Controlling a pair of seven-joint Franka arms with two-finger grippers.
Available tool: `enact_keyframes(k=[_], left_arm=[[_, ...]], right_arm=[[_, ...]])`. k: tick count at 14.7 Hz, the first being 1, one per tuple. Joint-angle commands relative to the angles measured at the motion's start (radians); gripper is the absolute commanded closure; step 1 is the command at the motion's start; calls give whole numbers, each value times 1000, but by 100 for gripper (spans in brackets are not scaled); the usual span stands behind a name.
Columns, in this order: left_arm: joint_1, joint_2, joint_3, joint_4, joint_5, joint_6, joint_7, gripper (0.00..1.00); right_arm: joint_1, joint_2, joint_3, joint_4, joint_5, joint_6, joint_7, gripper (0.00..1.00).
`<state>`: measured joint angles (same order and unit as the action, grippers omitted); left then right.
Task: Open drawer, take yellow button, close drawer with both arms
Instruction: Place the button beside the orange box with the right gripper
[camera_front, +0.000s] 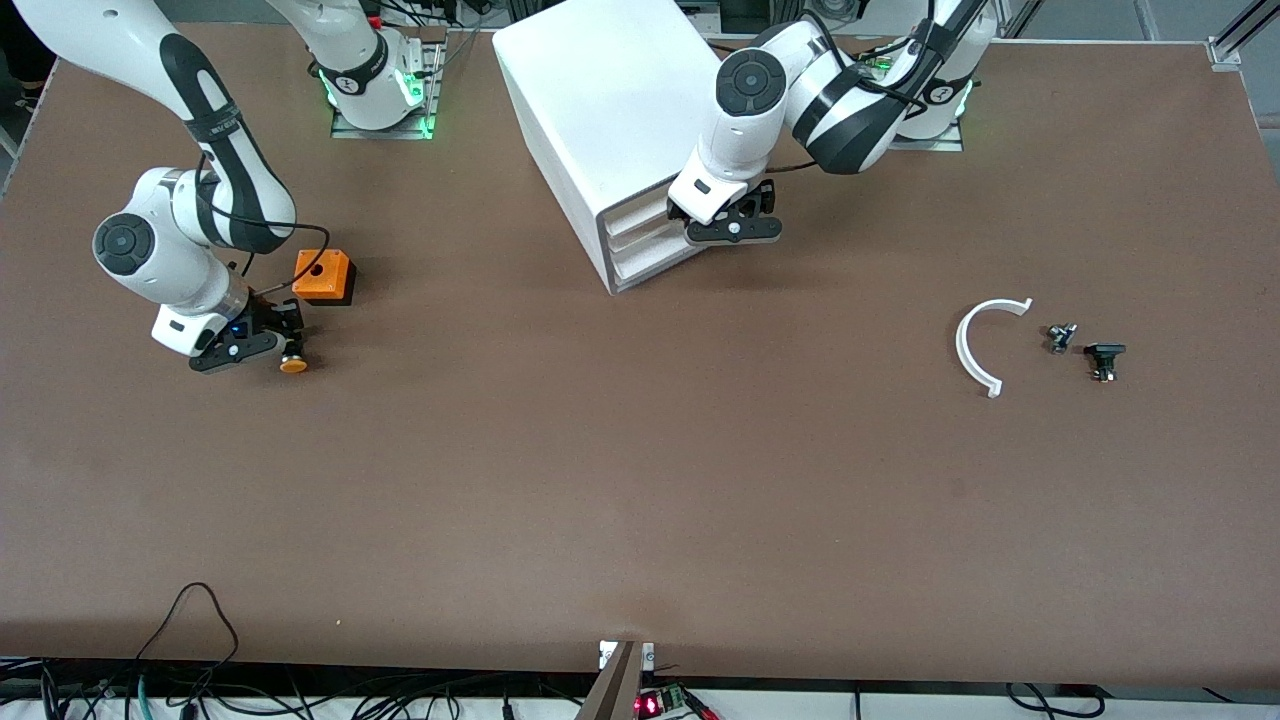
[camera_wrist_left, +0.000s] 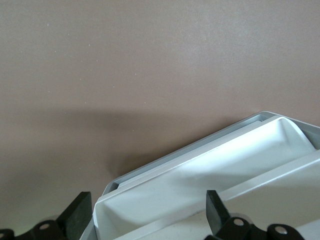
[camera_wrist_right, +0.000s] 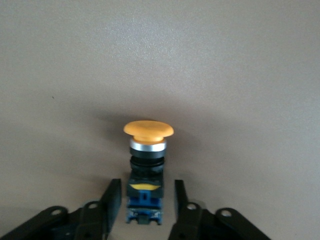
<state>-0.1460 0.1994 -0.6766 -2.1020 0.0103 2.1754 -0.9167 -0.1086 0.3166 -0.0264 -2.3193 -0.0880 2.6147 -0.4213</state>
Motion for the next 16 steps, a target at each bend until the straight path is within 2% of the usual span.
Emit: enact_keyframes(k=[1,3,6,9,12,14,16], left_arm=[[14,-23,-11,-15,20,1,4,0],[48,-29,-6,-7,40,30,9,0],[146,-49,23,26,157,78,9,0],[167,-67,127,86,169,67,53,0],[175,-94,212,161,162,-35,240,0],[175,-106,253,232,159,-145,317,0],[175,-118,294,298,154,-256,399,0]], right_arm=[[-19,-22,20,0,4,-14,1,0],[-19,-45,29,26,8,-77,89,0],[-19,-83,101,121,36,-255,147,0],[-10,-80,115,312,68,-495,157,0],[58,-70,126,534,120,-721,339,0],[86,-71,126,616,120,-786,516,0],[95,-86,128,682,119,-853,602,0]])
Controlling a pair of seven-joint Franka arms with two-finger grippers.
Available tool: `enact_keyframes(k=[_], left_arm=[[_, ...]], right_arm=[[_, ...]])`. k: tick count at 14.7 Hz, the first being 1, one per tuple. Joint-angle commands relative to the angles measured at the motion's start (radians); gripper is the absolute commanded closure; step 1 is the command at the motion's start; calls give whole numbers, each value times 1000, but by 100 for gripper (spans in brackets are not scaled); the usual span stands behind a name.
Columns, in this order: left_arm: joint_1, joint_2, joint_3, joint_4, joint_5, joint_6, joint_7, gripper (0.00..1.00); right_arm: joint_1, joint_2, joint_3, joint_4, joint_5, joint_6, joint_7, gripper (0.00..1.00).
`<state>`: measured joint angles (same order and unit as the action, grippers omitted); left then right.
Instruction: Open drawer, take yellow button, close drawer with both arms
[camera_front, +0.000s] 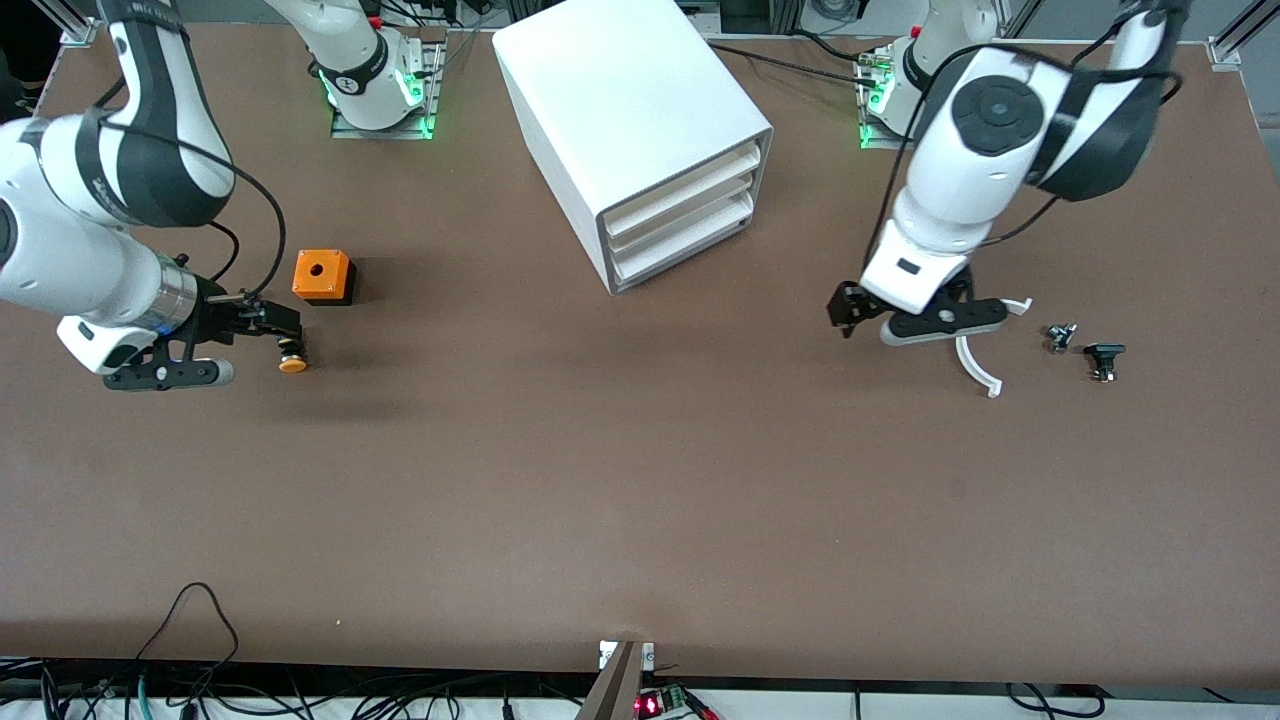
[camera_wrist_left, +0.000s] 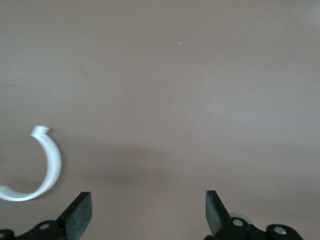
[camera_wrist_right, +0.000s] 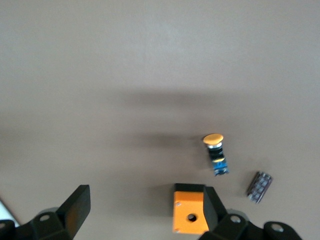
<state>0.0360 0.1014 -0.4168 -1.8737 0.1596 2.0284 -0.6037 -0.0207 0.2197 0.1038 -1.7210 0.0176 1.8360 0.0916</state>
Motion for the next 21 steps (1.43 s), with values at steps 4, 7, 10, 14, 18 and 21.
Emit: enact_keyframes(k=[4,7,10,14,18,21], left_arm=[[-10,-80,174,131,-32,-273,307,0],[-22,-127,283,137,-57,-352,442,0],[-24,-155,309,183,-57,-439,484,0],[-27,-158,303,234,-60,-490,487,0],[-27,-157,332,238,-138,-491,525,0],[-27,-155,332,248,-138,-491,530,0]], right_arm=[[16,-11,-1,283,-25,-276,88,0],[16,-17,-9,345,-84,-293,82,0],[16,-36,-25,345,-85,-291,82,0],[13,-106,-33,279,-113,-282,83,0],[13,-161,-96,149,-105,-209,24,0],[12,-183,-147,110,-102,-202,-15,0]])
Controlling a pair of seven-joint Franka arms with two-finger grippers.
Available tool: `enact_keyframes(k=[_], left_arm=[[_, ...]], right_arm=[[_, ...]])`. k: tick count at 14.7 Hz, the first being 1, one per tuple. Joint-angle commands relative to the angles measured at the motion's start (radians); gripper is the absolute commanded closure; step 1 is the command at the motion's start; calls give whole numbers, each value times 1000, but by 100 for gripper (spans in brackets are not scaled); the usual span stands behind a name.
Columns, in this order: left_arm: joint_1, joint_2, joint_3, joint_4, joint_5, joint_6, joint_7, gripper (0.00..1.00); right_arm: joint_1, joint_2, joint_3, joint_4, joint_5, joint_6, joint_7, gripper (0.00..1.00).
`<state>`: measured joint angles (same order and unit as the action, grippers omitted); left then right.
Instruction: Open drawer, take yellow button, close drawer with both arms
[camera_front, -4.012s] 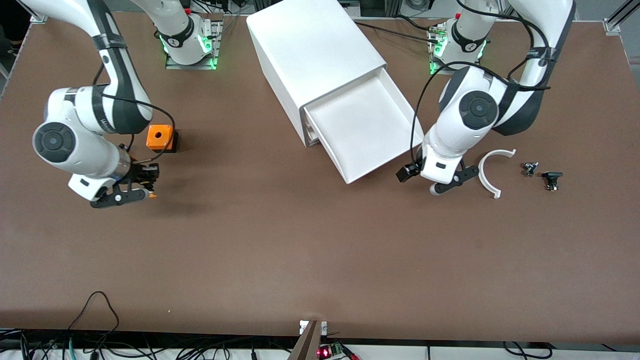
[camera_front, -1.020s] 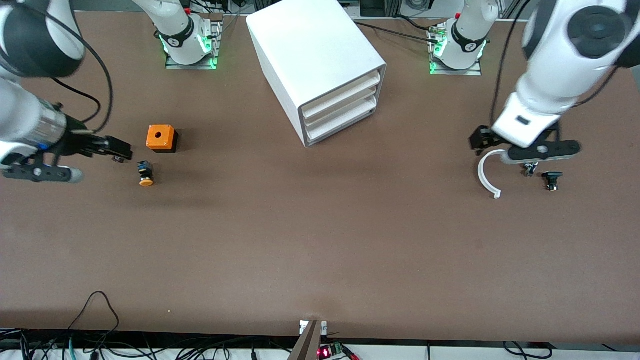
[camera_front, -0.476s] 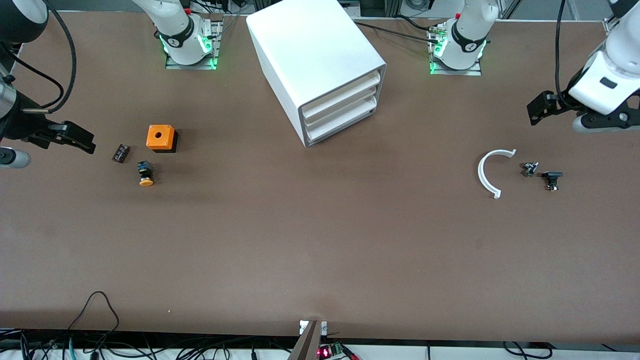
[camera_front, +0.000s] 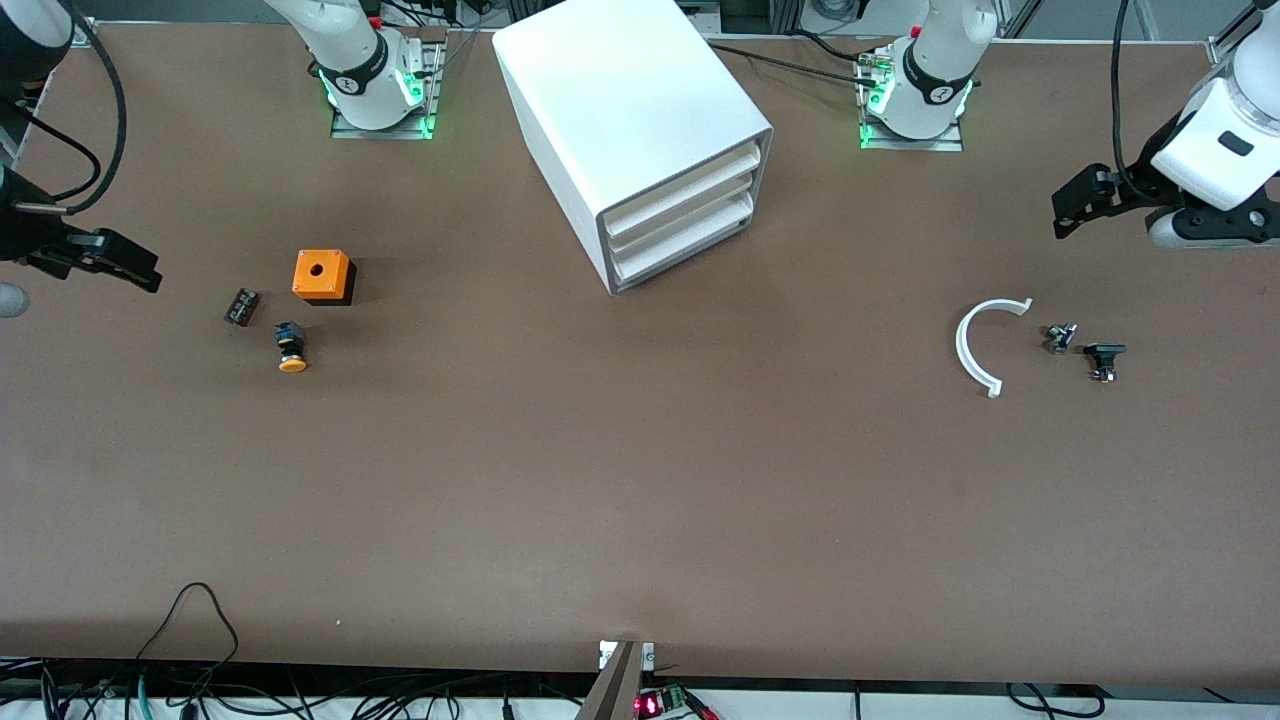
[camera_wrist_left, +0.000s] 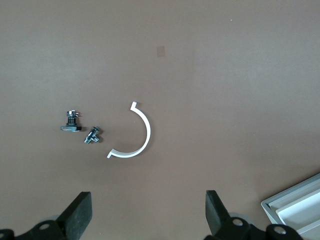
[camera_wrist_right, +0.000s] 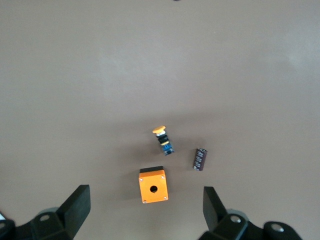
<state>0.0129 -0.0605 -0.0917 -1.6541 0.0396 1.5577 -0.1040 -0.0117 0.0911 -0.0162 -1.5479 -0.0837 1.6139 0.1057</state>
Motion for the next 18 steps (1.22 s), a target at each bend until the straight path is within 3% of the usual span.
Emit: enact_keyframes(k=[1,5,18], left_arm=[[-4,13,4,30,-17,-21,30,0],[-4,31,-6,54,-7,-22,27,0],[-4,34,-6,54,-17,-30,29,0]], right_arm=[[2,-76,-30,-83,-1,20,-38,0],[2,-155,-30,-181,-1,54,-38,0],[6,-122,-18,-153,27,49,-107,0]])
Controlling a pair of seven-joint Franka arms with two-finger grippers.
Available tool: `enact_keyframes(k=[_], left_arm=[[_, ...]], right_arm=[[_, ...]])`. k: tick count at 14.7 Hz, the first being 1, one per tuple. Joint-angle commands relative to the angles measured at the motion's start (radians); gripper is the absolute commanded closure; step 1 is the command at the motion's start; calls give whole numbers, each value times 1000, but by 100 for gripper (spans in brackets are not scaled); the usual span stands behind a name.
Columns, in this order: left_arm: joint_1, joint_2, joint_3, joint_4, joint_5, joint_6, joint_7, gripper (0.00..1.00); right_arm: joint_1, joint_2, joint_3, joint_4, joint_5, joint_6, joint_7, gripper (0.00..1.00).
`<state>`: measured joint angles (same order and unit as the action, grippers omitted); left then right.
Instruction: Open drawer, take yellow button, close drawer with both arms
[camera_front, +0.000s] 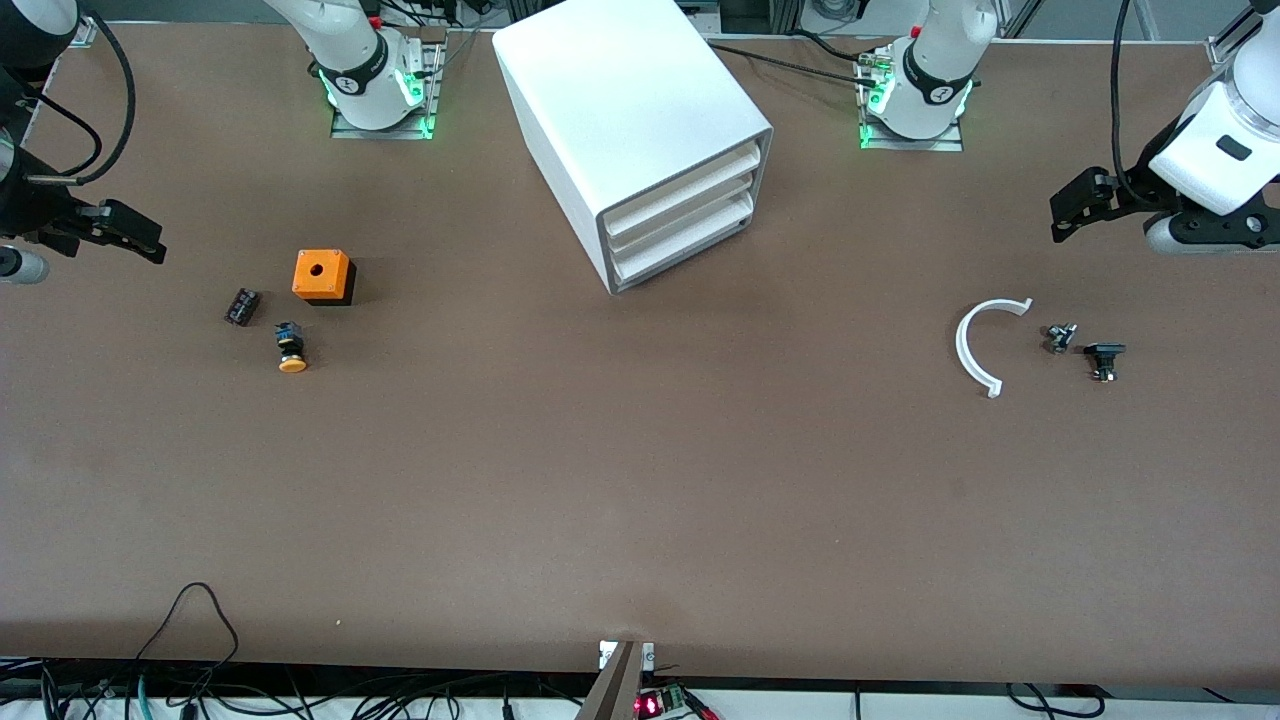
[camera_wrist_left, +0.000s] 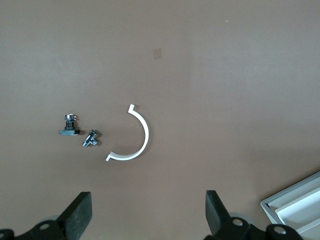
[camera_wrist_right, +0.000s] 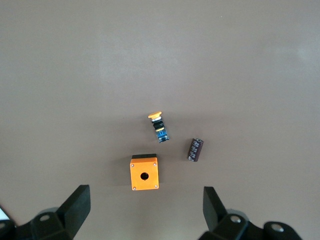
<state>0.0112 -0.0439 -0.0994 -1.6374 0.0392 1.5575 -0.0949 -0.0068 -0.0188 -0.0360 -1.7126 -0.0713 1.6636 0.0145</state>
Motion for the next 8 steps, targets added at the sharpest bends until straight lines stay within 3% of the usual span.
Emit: enact_keyframes(k=[1,8], left_arm=[[-2,18,1,39,-16,-33,20,0],[-2,16,1,41,-16,-42,21,0]], right_arm=[[1,-13,2,24,15,-2,-16,0],[1,-20,2,30,13,-25,-38,0]])
